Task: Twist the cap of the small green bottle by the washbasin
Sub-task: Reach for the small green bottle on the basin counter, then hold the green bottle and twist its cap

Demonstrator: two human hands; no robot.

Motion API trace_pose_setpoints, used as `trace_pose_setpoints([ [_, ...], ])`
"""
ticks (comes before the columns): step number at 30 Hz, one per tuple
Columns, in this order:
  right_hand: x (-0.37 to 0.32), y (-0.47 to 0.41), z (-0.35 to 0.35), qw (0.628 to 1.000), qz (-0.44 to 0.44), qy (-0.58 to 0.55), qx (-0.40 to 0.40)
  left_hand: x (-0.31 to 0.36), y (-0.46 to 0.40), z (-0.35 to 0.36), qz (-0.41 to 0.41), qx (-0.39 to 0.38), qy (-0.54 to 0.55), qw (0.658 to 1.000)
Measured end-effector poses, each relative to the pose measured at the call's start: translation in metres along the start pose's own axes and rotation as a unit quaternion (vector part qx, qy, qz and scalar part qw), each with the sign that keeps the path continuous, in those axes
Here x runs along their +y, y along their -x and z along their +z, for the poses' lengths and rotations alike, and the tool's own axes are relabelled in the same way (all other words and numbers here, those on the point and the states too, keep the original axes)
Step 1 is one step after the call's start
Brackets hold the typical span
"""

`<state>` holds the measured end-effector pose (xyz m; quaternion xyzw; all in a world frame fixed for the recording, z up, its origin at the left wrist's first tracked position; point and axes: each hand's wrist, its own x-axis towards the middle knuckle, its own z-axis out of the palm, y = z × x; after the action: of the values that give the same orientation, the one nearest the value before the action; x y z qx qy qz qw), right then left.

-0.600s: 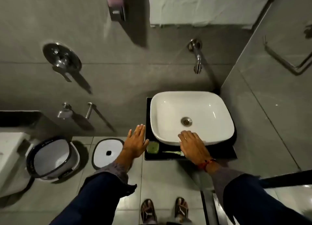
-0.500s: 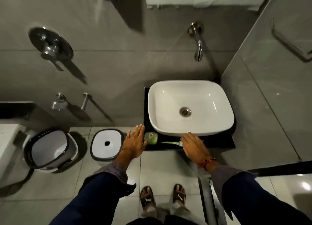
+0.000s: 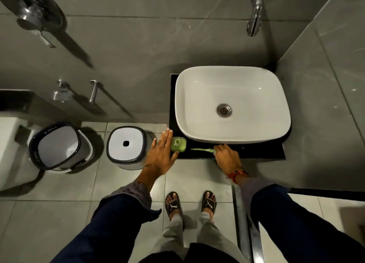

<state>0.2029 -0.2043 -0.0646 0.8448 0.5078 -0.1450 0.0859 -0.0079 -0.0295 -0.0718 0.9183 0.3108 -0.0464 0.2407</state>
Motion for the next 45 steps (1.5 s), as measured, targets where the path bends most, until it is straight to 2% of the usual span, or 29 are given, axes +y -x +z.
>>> trace_pose_setpoints([
  [3, -0.002, -0.002, 0.003, 1.0, 0.001, -0.005, 0.01, 0.001, 0.0, 0.003, -0.004, 0.001, 0.003, 1.0],
  [8, -0.009, 0.013, -0.008, 0.992, -0.017, -0.064, 0.109, 0.002, -0.001, 0.006, 0.003, 0.011, -0.004, 1.0],
  [13, -0.023, 0.028, -0.031, 0.947, -0.076, -0.159, 0.269, 0.001, 0.004, 0.004, 0.006, 0.011, -0.005, 1.0],
  [17, -0.043, 0.031, -0.059, 0.918, -0.091, -0.207, 0.326, 0.001, 0.007, 0.004, 0.011, 0.013, -0.008, 1.0],
  [30, -0.072, 0.012, -0.081, 0.937, -0.118, -0.229, 0.235, 0.002, 0.007, 0.008, 0.016, 0.018, 0.017, 1.0],
  [40, -0.114, -0.029, -0.084, 0.971, -0.13, -0.17, 0.11, 0.002, 0.008, 0.01, 0.007, 0.006, 0.006, 1.0],
  [45, -0.119, -0.037, -0.079, 0.979, -0.116, -0.146, 0.081, 0.002, 0.008, 0.011, 0.002, 0.006, -0.018, 1.0],
])
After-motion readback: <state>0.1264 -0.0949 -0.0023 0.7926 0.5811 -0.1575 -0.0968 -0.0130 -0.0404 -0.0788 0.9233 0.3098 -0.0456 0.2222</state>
